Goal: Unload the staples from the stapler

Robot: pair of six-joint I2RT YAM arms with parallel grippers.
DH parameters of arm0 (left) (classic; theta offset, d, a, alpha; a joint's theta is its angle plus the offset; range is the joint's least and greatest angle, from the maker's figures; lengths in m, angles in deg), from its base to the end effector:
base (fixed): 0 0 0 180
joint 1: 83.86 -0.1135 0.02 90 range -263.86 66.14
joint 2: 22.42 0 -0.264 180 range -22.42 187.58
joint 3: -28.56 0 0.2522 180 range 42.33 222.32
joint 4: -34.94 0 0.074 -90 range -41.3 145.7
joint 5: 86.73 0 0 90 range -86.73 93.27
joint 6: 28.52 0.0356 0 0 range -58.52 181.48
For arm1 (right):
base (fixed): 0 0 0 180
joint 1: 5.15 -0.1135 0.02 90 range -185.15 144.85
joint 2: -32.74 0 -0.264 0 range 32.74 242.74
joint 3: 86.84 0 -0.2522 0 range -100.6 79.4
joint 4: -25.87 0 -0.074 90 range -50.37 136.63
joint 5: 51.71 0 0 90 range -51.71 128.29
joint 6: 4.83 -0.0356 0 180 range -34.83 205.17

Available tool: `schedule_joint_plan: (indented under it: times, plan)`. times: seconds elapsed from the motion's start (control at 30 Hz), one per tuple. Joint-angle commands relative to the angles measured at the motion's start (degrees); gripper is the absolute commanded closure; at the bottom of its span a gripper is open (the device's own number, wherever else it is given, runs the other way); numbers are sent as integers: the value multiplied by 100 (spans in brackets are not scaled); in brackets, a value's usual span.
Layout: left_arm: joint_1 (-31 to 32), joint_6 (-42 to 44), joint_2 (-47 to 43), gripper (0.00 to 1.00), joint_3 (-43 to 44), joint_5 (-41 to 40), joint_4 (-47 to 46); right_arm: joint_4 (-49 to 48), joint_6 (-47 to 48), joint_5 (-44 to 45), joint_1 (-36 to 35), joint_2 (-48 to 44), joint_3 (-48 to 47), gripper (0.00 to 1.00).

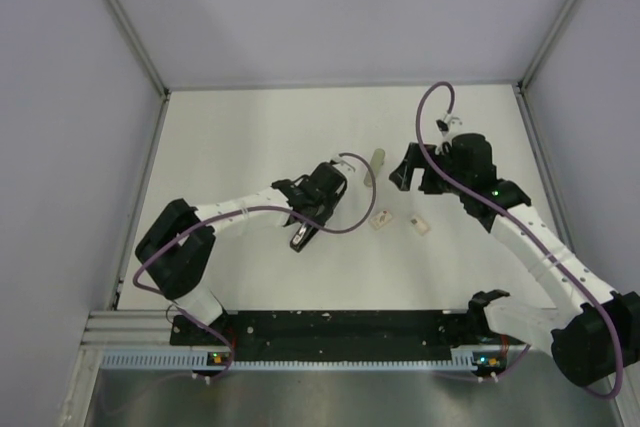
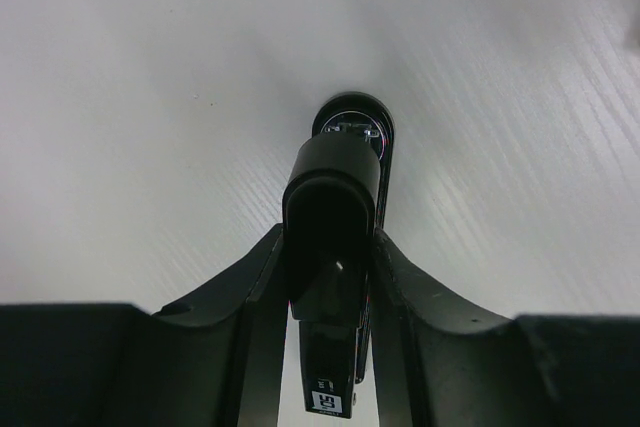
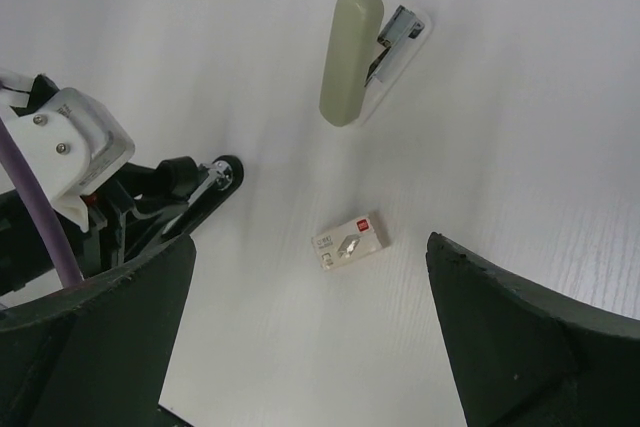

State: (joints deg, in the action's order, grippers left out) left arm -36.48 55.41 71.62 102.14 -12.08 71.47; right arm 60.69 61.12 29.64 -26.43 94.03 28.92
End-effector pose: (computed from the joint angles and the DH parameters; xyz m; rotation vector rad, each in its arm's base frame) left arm 0.2330 -0.2393 0.1978 0.7919 2.3849 -0.0324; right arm 0.2196 0.0913 0.3004 -0.0390 2.1846 0.6199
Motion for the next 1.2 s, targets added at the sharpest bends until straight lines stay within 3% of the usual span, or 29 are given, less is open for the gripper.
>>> schedule_joint_plan:
  times: [0.0,0.37,0.73,1.17]
  plan:
    - [9,53,-412,100,329,251,-70,-93,6,-93,-61,-83,-6,1]
    - [9,378,-1519,100,154,1692,-123,-93,340,-945,-87,-514,354,2]
    - [167,554,-2293,100,-716,1905,-1045,-207,244,-876,-913,277,82,8]
    - [378,782,-2636,100,-1305,1896,-1986,-621,-293,-1245,-1185,1129,-129,14]
